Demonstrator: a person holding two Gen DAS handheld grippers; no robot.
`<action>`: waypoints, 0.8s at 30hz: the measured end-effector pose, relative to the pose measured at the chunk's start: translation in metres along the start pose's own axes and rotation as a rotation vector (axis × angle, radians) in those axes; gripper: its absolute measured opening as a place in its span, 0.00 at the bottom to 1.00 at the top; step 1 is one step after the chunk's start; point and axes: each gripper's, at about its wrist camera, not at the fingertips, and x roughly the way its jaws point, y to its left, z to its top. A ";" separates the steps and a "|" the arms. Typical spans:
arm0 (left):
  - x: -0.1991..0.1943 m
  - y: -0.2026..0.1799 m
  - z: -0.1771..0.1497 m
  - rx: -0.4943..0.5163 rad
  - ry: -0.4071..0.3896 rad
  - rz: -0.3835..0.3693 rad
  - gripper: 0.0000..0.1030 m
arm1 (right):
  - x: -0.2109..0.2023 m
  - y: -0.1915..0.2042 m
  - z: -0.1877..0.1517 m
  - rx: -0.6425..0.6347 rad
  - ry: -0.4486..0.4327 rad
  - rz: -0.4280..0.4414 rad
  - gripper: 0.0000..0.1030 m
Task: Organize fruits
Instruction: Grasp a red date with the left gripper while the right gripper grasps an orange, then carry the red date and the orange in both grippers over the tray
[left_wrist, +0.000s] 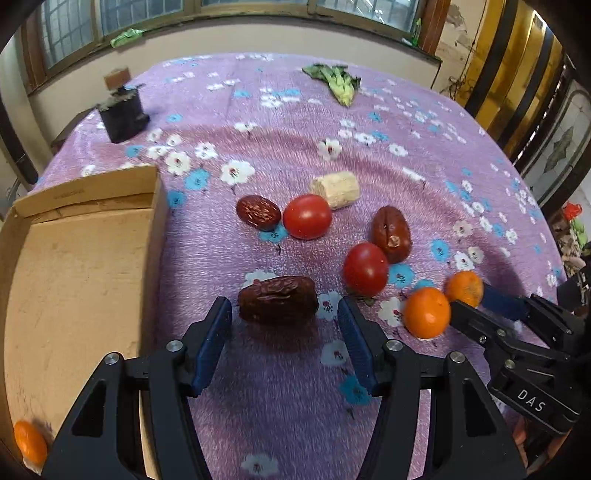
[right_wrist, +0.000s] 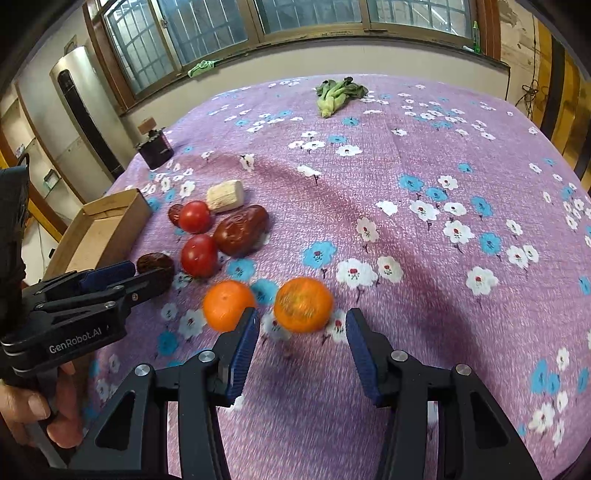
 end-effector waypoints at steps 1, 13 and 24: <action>0.002 -0.002 0.001 0.013 -0.004 0.011 0.57 | 0.001 0.001 0.001 -0.006 -0.009 -0.005 0.47; -0.002 0.007 0.001 0.070 -0.061 -0.004 0.42 | -0.008 0.003 -0.003 -0.015 -0.029 0.009 0.31; -0.044 -0.008 -0.027 0.067 -0.117 -0.066 0.42 | -0.055 0.023 -0.018 -0.025 -0.086 0.052 0.31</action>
